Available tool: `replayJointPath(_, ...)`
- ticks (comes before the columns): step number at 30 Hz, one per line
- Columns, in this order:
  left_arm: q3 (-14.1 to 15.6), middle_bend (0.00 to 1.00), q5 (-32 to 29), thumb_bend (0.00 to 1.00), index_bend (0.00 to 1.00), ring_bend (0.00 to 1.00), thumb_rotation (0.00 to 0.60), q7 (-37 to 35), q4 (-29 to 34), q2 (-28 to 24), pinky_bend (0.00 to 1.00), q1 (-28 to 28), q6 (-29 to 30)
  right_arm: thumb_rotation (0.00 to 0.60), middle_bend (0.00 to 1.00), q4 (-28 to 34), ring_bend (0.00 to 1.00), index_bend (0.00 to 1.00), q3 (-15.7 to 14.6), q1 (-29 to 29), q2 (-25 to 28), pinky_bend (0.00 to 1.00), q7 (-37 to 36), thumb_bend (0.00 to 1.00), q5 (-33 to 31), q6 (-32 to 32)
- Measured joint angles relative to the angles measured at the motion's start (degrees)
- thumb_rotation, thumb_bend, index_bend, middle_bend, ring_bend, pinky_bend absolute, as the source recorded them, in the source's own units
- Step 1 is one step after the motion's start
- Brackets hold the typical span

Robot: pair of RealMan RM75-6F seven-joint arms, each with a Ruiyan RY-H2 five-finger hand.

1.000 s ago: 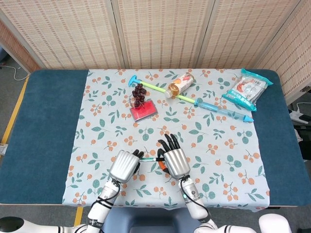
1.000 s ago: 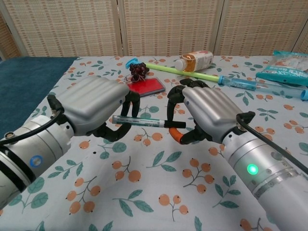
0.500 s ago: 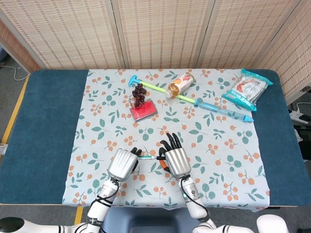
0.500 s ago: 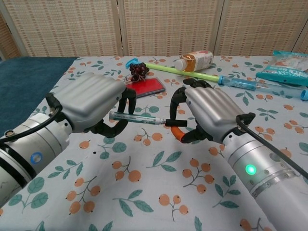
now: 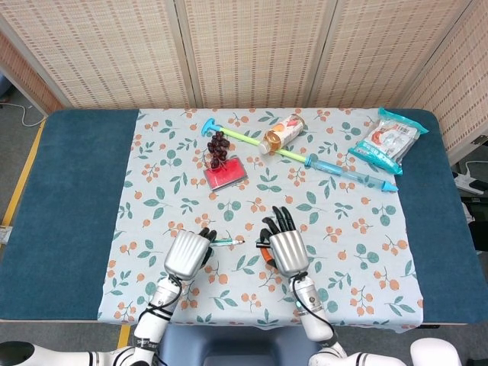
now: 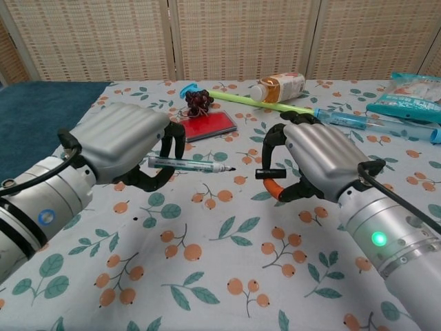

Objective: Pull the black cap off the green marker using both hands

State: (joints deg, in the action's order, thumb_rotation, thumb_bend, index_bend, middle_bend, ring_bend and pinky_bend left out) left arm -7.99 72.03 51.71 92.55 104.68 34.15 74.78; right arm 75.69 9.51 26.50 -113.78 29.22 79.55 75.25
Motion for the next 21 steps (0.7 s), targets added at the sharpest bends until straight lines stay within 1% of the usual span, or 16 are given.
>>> replayJointPath(1, 0.03, 1.0, -0.04, 0.62, 0.9, 0.91, 0.6, -0.84, -0.39, -0.11, 1.0, -0.1, -0.13, 0.6, 0.25, -0.1, 0.0, 0.87, -0.14, -0.13, 0.22, 0.0, -0.23, 0.56, -0.1, -0.09)
replayJointPath(3, 0.19, 0.98, -0.08, 0.59, 0.89, 0.91, 0.6, -3.38, -1.77, -0.19, 1.0, -0.38, -0.54, 0.6, 0.25, -0.38, 0.0, 0.79, -0.36, -0.32, 0.48, 0.0, -0.77, 0.57, -0.56, -0.68)
replayJointPath(5, 0.43, 0.95, 0.01, 0.57, 0.87, 0.91, 0.6, -6.67, -3.83, 0.01, 1.0, -0.64, -1.1, 0.6, 0.25, -0.82, 0.0, 0.66, -0.64, -0.37, 0.6, 0.0, -0.98, 0.57, -1.07, -1.63)
replayJointPath(7, 0.7, 0.91, 0.25, 0.55, 0.82, 0.91, 0.6, -9.77, -6.24, 0.38, 1.0, -0.78, -1.75, 0.6, 0.23, -1.32, 0.0, 0.5, -0.98, -0.33, 0.65, 0.0, -0.99, 0.57, -1.66, -2.81)
replayJointPath(10, 1.18, 0.79, 1.11, 0.53, 0.7, 0.9, 0.6, -14.4, -10.6, 1.26, 1.0, -0.85, -2.89, 0.6, 0.17, -1.95, 0.0, 0.27, -1.22, -0.21, 0.46, 0.0, -0.92, 0.56, -2.49, -3.98)
replayJointPath(13, 1.75, 0.63, 2.21, 0.51, 0.49, 0.88, 0.6, -17.27, -13.27, 1.85, 1.0, -0.78, -4.38, 0.6, 0.14, -2.37, 0.0, 0.16, -1.26, -0.08, 0.24, 0.0, -0.56, 0.56, -2.93, -4.47)
replayJointPath(15, 2.01, 0.55, 2.33, 0.5, 0.41, 0.88, 0.6, -18.08, -13.65, 1.88, 1.0, -0.74, -5.39, 0.6, 0.12, -2.4, 0.0, 0.11, -1.23, -0.08, 0.22, 0.0, 0.02, 0.55, -3.42, -4.79)
replayJointPath(16, 2.1, 0.5, 2.28, 0.5, 0.37, 0.87, 0.6, -18.22, -13.71, 1.83, 1.0, -0.74, -5.76, 0.6, 0.11, -2.38, 0.0, 0.09, -1.21, -0.08, 0.22, 0.0, 0.39, 0.55, -3.75, -4.98)
replayJointPath(17, 2.21, 0.46, 2.07, 0.5, 0.34, 0.87, 0.6, -18.29, -13.7, 1.7, 1.0, -0.74, -6.29, 0.6, 0.11, -2.33, 0.0, 0.08, -1.17, -0.08, 0.22, 0.0, 0.87, 0.54, -4.18, -5.18)
replayJointPath(19, 2.33, 0.34, 1.49, 0.49, 0.26, 0.85, 0.6, -18.4, -13.45, 1.39, 1.0, -0.72, -7.26, 0.6, 0.11, -2.11, 0.0, 0.06, -1.1, -0.1, 0.27, 0.0, 1.41, 0.54, -4.68, -5.46)
replayJointPath(21, 2.31, 0.24, 0.75, 0.48, 0.17, 0.82, 0.6, -18.78, -12.83, 0.73, 0.99, -0.63, -8.57, 0.6, 0.1, -1.64, 0.0, 0.04, -1.05, -0.17, 0.46, 0.0, 1.56, 0.53, -4.8, -5.41)
